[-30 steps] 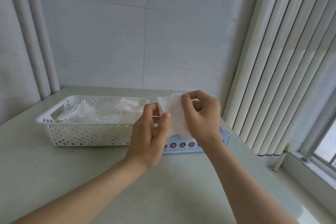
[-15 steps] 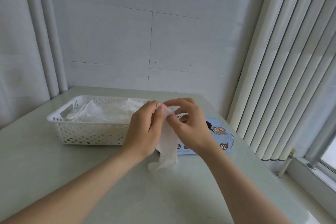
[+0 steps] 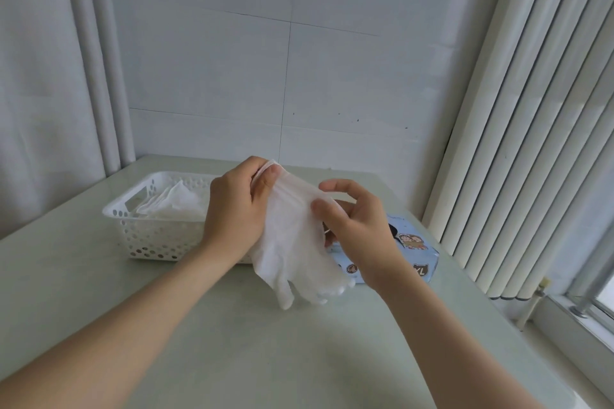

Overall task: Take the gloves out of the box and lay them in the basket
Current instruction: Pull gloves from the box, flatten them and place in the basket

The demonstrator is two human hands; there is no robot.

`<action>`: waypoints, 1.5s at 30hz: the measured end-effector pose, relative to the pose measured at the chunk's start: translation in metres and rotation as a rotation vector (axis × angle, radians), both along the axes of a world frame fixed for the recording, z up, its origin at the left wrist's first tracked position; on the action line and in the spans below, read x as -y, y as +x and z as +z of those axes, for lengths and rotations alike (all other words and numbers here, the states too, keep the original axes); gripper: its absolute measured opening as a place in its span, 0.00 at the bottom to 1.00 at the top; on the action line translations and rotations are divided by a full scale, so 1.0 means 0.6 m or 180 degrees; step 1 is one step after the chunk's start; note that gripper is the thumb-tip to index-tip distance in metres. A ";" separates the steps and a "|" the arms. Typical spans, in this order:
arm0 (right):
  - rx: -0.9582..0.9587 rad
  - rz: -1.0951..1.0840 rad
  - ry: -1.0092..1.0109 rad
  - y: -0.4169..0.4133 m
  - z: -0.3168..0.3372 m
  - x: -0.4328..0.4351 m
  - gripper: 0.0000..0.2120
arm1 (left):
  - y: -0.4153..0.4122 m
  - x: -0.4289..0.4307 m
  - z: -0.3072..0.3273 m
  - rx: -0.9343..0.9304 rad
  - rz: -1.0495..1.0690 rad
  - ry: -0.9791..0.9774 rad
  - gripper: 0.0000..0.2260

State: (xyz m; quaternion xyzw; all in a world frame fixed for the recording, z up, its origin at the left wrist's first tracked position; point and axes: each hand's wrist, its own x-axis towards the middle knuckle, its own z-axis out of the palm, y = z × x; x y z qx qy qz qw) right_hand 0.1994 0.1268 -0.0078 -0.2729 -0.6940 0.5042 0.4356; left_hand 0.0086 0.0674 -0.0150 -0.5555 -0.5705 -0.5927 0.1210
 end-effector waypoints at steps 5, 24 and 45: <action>0.0322 -0.0299 0.0126 -0.015 -0.008 -0.008 0.07 | -0.036 -0.007 0.012 -0.0161 0.0067 -0.0166 0.16; 0.1339 -0.1555 0.2011 -0.171 0.034 -0.071 0.10 | -0.145 -0.028 0.045 -0.0359 0.0525 -0.0783 0.15; 0.2676 -0.0918 0.2740 -0.268 0.064 -0.090 0.14 | -0.235 -0.002 0.032 -0.1456 0.1912 -0.2416 0.17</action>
